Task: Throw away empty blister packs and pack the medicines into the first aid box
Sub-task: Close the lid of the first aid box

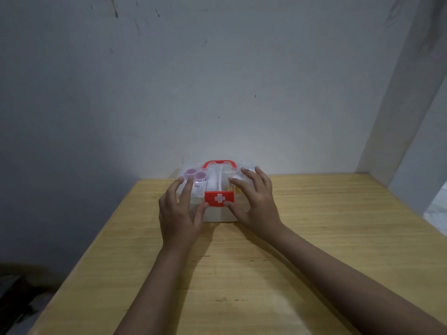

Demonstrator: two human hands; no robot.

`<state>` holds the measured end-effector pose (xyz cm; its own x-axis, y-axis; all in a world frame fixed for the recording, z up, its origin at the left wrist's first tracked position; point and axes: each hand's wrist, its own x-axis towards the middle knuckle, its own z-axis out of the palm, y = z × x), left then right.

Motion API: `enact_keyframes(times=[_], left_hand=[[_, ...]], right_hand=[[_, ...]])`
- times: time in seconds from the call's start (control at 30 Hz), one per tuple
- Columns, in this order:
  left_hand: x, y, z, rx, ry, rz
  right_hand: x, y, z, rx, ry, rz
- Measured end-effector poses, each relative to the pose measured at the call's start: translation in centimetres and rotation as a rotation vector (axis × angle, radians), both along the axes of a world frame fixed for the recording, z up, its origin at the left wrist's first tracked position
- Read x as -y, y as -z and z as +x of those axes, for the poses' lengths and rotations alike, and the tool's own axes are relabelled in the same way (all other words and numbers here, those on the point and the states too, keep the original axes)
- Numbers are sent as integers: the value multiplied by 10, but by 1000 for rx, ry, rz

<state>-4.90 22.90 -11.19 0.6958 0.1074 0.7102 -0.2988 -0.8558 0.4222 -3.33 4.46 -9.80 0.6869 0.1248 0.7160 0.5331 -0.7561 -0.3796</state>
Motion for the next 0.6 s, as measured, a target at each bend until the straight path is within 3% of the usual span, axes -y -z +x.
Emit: enact_keyframes(times=[0.6], left_hand=[[1,-5,1,-23,121,-146]], right_hand=[[-3,9,-2,4,55,68]])
